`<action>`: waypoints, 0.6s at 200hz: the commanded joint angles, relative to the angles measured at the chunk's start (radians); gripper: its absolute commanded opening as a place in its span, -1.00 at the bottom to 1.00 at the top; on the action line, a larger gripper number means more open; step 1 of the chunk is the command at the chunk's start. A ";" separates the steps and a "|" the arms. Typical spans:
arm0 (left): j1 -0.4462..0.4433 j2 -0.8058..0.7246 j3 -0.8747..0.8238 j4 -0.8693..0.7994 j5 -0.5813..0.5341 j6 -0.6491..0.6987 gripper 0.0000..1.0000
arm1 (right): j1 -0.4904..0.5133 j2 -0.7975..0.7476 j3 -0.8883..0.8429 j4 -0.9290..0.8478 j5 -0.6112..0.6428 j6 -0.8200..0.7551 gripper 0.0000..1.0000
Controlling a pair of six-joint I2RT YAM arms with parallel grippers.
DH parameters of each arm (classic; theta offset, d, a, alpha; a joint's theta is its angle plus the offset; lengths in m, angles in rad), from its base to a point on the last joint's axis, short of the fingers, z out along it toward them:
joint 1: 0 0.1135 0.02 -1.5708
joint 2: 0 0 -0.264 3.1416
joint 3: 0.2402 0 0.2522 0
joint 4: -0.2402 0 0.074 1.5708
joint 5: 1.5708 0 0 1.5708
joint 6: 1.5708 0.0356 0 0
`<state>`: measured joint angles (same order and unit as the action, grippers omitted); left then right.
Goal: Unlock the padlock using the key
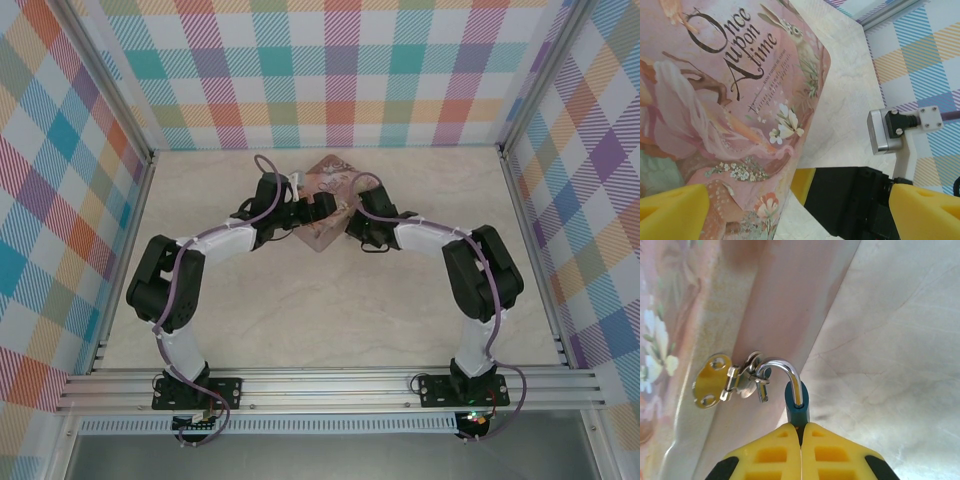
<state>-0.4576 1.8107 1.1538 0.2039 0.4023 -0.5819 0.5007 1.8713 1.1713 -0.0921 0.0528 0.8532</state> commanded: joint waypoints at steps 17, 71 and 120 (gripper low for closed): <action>-0.005 0.036 -0.069 -0.147 -0.034 -0.001 0.87 | -0.031 0.013 0.061 0.017 0.056 0.024 -0.86; -0.006 0.035 -0.072 -0.139 -0.029 -0.009 0.87 | -0.040 0.053 0.132 -0.034 0.051 -0.009 -0.86; -0.004 0.021 -0.075 -0.154 -0.043 -0.004 0.88 | -0.057 0.087 0.133 -0.071 0.052 -0.067 -0.85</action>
<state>-0.4576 1.8088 1.1370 0.2367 0.3988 -0.5819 0.4629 1.9301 1.2644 -0.1196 0.0723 0.8421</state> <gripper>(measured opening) 0.936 0.074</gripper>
